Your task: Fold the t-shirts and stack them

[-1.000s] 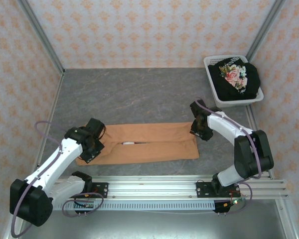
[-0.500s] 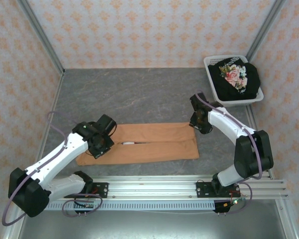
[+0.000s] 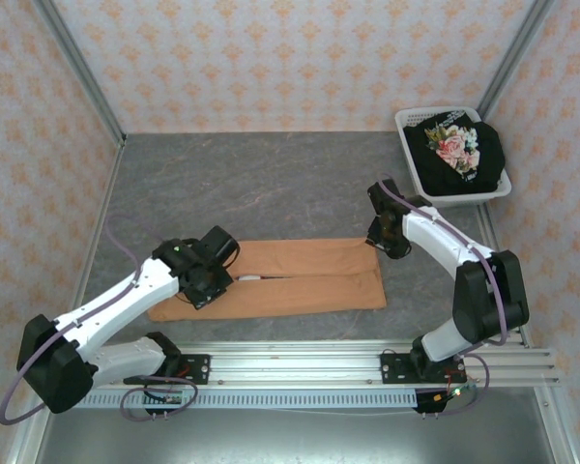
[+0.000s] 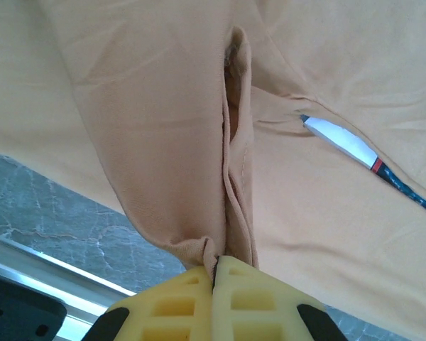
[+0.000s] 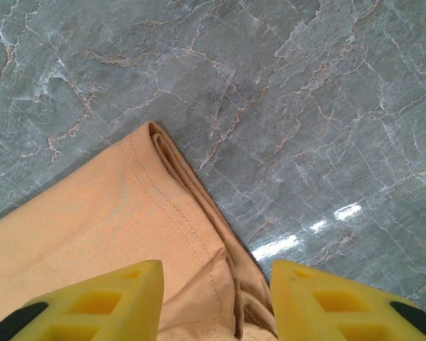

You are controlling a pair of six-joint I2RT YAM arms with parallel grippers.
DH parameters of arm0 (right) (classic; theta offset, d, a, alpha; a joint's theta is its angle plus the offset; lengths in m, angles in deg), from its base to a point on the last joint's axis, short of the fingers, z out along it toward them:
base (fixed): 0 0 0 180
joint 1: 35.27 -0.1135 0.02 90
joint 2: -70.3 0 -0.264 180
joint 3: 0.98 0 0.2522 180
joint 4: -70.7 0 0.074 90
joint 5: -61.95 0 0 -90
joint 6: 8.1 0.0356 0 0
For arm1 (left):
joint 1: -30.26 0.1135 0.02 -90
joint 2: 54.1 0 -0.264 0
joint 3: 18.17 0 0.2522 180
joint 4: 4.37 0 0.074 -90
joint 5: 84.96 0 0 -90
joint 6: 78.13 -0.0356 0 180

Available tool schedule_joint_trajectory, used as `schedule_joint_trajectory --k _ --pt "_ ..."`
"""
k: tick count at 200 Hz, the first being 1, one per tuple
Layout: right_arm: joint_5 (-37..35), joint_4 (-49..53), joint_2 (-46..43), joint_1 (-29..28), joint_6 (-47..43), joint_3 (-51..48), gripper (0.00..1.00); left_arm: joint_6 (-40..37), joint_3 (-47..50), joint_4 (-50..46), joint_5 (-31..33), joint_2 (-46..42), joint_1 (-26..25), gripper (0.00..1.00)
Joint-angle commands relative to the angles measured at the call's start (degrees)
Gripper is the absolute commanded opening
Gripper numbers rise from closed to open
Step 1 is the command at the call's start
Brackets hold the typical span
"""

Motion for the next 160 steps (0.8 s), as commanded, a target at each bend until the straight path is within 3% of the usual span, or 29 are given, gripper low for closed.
schedule_joint_trajectory --k 1,61,110,160 --pt "-0.5 1.0 0.7 -0.4 -0.9 1.3 0.43 1.9 1.0 0.6 0.4 0.0 -0.4 0.0" --pt "0.3 0.6 1.2 -0.4 -0.7 1.1 0.43 1.2 5.4 0.1 0.4 -1.1 -0.4 0.0" --pt "1.2 0.4 1.5 -0.5 -0.9 0.9 0.43 -3.7 3.8 -9.6 12.9 0.8 0.1 0.0" --pt "1.5 0.2 1.5 -0.4 -0.9 0.7 0.43 -4.4 3.9 -13.3 20.7 3.4 2.4 0.0"
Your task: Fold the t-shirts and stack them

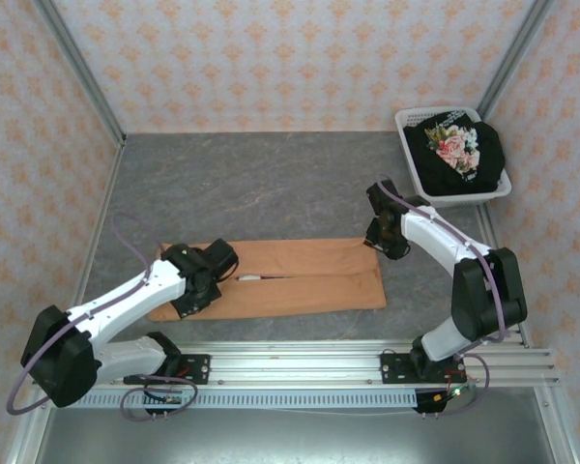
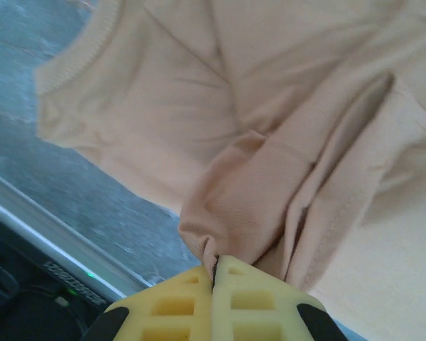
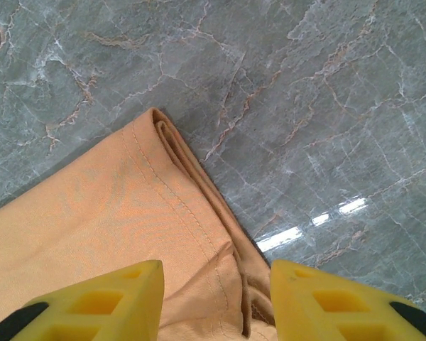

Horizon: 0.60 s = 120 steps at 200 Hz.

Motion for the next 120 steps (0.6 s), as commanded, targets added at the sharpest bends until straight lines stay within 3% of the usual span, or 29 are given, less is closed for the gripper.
schedule_joint_trajectory --k 1,46,85,106,120 --pt "-0.2 0.2 0.4 -0.3 -0.9 0.7 0.43 -0.9 -0.9 -5.4 8.5 0.5 1.4 0.0" --pt "0.1 0.0 0.3 -0.3 -0.8 0.4 0.43 -3.3 -0.3 -3.7 12.3 2.0 6.7 0.0" --pt "0.3 -0.2 0.2 -0.3 -0.7 0.1 0.43 -4.9 2.7 1.4 11.6 4.7 11.2 0.0" --pt "0.4 -0.1 0.0 -0.3 -0.5 -0.1 0.44 -5.3 3.8 4.0 10.9 7.6 12.4 0.17" --pt "0.5 -0.1 -0.2 -0.4 -0.5 -0.2 0.44 -5.4 3.2 4.1 11.5 9.5 13.3 0.41"
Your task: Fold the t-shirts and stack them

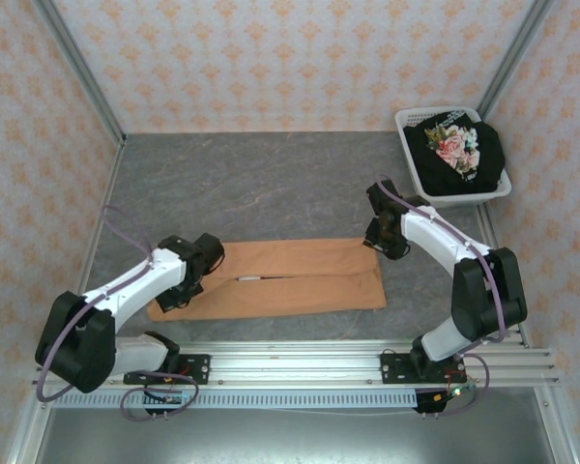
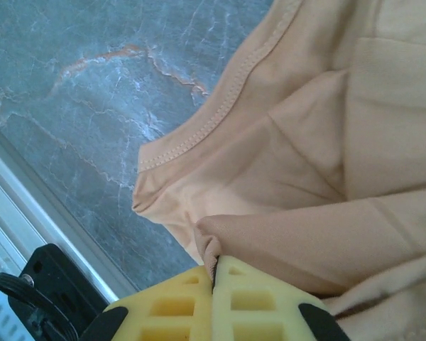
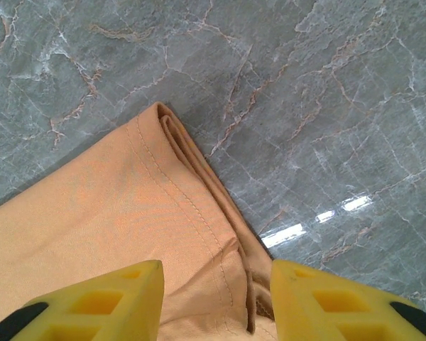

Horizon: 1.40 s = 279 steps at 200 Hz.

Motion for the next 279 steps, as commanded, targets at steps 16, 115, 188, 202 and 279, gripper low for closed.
schedule_joint_trajectory --k 16,115,188,202,279 --pt "0.1 -0.6 -0.5 -0.4 -0.9 -0.3 0.44 0.1 -2.4 -0.3 5.1 2.5 1.6 0.54" --pt "7.8 -6.2 7.3 -0.3 -5.6 2.9 0.32 10.4 -2.4 12.9 -21.7 -5.8 -0.6 0.18" --pt "4.8 -1.5 22.9 0.6 -7.2 12.3 0.24 7.4 0.9 16.4 -18.2 6.1 3.6 0.18" --pt "2.6 0.2 23.5 1.0 -6.5 12.6 0.25 3.6 -1.2 16.2 -15.9 9.8 6.0 0.18" --pt "-0.7 4.2 14.6 3.3 3.1 0.9 0.24 -15.6 -34.1 15.1 -13.3 37.4 8.9 0.14"
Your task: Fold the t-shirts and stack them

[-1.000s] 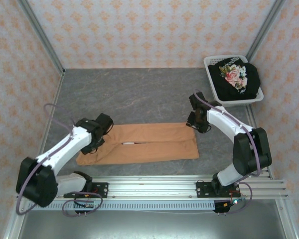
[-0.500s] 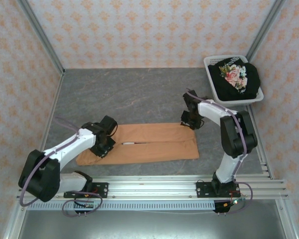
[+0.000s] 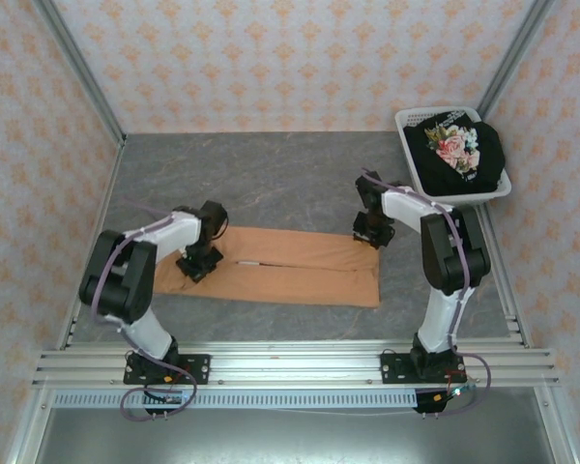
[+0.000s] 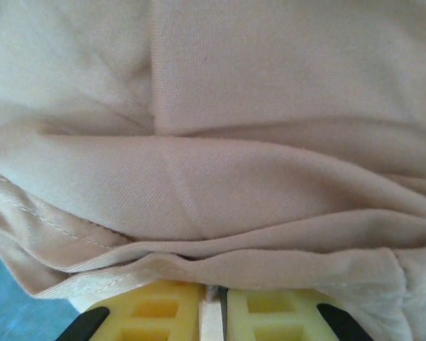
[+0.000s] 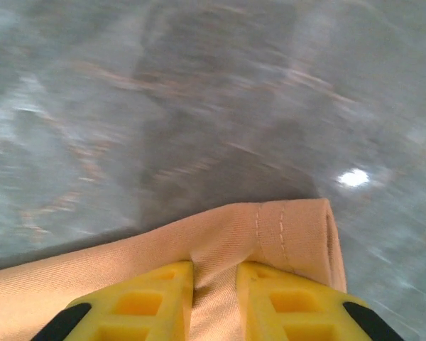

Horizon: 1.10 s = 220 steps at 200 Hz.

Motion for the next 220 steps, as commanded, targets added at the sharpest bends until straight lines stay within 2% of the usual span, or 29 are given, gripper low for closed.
schedule_joint_trajectory --k 1,30,47,80,98,116,136,161,186,201,220 --pt "-4.7 6.0 -3.2 0.6 6.4 -6.9 0.24 -9.0 -10.8 0.5 2.7 8.7 0.4 0.14" --pt "-1.5 5.5 -9.9 0.1 14.7 -15.8 0.24 -14.6 -33.7 -2.5 0.8 22.0 0.2 0.14" --pt "1.6 4.0 -13.2 -2.5 20.0 -20.3 0.24 -16.7 -48.6 -4.4 -1.8 30.3 -0.4 0.16" --pt "9.4 -1.6 -14.8 -11.2 33.0 -24.4 0.25 -16.0 -79.6 -7.2 -9.4 47.9 -2.8 0.2" --pt "13.6 -6.5 -14.5 -14.8 40.6 -25.1 0.26 -11.9 -91.2 -2.8 -14.8 55.3 -4.1 0.22" --pt "16.5 -10.8 -13.5 -17.1 47.0 -24.2 0.28 -6.2 -92.2 7.6 -18.6 58.1 -5.0 0.27" --pt "18.1 -11.6 -12.4 -18.2 50.3 -20.8 0.32 -3.5 -93.9 14.0 -18.1 58.2 -5.4 0.35" --pt "16.7 -9.3 -15.6 -18.1 53.3 -18.3 0.37 -4.9 -96.3 13.1 -14.9 53.9 -5.3 0.53" --pt "14.3 -3.8 -20.3 -17.4 51.2 -14.7 0.47 -9.3 -95.5 6.1 -12.1 45.3 -5.5 0.61" --pt "11.9 1.5 -22.7 -16.4 45.6 -11.3 0.51 -11.7 -90.1 0.3 -10.6 38.2 -5.8 0.61" --pt "9.8 4.8 -24.9 -14.1 34.8 -8.8 0.53 -13.9 -71.8 -1.9 -11.0 26.0 -7.1 0.59"
